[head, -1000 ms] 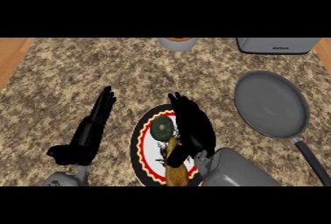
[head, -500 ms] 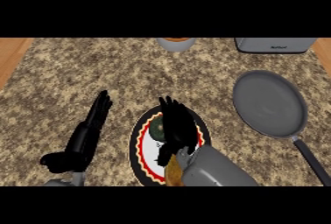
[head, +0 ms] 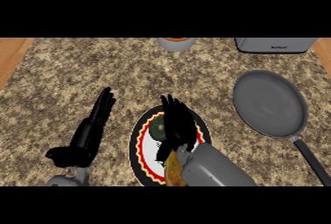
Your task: Pick the squash from the plate and place it in the pan
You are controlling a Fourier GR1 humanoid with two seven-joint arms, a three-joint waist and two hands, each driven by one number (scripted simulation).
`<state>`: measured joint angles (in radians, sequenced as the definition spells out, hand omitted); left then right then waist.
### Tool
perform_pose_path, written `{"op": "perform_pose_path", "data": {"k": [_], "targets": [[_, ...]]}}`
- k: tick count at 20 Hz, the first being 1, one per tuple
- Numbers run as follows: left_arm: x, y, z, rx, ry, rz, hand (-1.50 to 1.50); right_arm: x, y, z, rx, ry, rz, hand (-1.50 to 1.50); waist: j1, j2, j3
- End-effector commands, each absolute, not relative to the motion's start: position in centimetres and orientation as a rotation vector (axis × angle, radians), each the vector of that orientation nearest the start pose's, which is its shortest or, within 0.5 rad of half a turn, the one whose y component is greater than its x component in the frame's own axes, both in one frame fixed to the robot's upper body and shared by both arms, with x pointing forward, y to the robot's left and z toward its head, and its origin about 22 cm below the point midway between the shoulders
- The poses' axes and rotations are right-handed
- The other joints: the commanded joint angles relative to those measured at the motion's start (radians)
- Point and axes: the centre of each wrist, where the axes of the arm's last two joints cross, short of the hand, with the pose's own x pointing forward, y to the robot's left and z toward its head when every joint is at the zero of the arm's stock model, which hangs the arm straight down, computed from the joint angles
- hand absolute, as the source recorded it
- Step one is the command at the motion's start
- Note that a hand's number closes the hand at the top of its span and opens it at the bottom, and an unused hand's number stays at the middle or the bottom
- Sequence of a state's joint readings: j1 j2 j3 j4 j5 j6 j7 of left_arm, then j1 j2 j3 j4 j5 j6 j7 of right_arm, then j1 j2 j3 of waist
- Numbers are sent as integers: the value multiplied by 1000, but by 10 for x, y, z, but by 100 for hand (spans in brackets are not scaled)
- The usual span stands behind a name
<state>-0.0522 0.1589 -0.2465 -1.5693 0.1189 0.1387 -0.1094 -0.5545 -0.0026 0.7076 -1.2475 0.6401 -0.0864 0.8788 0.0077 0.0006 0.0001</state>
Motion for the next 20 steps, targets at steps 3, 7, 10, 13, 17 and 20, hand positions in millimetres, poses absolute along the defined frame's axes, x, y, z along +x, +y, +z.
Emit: {"op": "perform_pose_path", "data": {"k": [3, 7, 10, 13, 17, 20], "targets": [[246, 193, 2, -49, -1705, -141, 0, 294, -31, 30, -617, -1107, 1021, -150, -3, 0, 0], [247, 189, 12, -78, -1702, -121, 0, 309, -26, 19, -635, -1056, 1016, -150, 6, 2, 0], [248, 202, -3, -80, -1687, -131, 0, 306, -31, -2, -621, -1020, 1015, -150, 7, 2, 0], [255, 216, 21, -80, -1705, -122, 0, 303, -31, -12, -569, -1004, 1211, 150, 7, 4, 0], [232, 220, 11, -84, -1714, -138, 0, 305, -33, -14, -632, -1003, 1245, 150, 2, -1, 0], [242, 189, 25, -74, -1711, -143, 0, 304, -21, -14, -675, -1028, 1209, 150, 16, 2, 0]]}}
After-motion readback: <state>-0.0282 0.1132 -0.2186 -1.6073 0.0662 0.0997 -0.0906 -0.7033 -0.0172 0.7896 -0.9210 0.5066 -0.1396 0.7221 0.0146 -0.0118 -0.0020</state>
